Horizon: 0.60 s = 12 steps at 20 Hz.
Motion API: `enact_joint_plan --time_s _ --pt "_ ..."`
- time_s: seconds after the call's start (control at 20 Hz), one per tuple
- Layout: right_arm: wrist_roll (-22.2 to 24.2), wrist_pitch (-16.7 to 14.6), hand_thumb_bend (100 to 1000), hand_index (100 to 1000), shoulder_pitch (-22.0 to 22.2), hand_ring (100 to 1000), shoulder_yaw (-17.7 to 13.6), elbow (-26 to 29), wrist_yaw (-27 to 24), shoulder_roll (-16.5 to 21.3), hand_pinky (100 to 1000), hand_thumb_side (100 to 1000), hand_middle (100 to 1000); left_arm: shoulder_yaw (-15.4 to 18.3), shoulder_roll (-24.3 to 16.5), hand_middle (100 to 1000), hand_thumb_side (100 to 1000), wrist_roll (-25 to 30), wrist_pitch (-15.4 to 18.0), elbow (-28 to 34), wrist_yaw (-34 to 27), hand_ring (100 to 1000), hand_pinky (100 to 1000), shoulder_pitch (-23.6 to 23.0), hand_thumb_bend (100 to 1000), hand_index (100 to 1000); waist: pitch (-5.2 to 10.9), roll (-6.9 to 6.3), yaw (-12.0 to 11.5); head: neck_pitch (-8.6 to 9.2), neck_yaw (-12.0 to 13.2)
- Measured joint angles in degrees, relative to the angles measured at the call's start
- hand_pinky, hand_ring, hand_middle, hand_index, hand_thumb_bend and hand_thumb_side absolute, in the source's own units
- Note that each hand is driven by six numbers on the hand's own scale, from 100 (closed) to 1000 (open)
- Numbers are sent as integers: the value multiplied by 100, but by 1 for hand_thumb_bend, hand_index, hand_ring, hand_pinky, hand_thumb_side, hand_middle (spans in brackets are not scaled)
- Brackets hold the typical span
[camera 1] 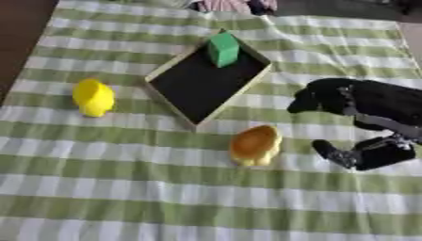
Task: Pick up objects on the table and place them in the box.
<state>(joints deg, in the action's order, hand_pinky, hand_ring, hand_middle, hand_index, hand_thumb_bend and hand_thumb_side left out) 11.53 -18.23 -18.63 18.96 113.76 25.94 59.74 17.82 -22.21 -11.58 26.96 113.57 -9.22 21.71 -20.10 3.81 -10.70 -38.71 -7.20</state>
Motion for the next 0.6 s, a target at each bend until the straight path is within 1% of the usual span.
enact_joint_plan --time_s 0.1,0.2,0.35,0.55,0.6 --pt "49 30 100 925 -1 913 70 0 102 -1 961 454 825 -16 0 733 499 18 -4 0 -21 785 736 1 100 849 0 6 -9 0 2" --pt "71 91 100 924 -3 914 143 0 200 -3 962 466 828 -32 0 733 499 31 -11 0 -38 785 736 1 100 849 0 6 -23 0 3" --pt "36 228 100 925 -9 916 233 0 340 -21 963 462 830 -33 0 734 500 43 -20 0 -46 785 736 5 100 849 0 6 -27 0 4" --pt "-107 395 100 931 -106 919 310 0 504 -105 961 425 837 -43 1 734 503 70 -26 0 -70 785 736 6 100 849 0 6 -31 3 5" --pt "-148 433 100 934 -132 918 332 0 535 -125 962 401 838 -50 1 733 505 77 -26 0 -81 785 736 6 100 849 0 6 -33 3 5"
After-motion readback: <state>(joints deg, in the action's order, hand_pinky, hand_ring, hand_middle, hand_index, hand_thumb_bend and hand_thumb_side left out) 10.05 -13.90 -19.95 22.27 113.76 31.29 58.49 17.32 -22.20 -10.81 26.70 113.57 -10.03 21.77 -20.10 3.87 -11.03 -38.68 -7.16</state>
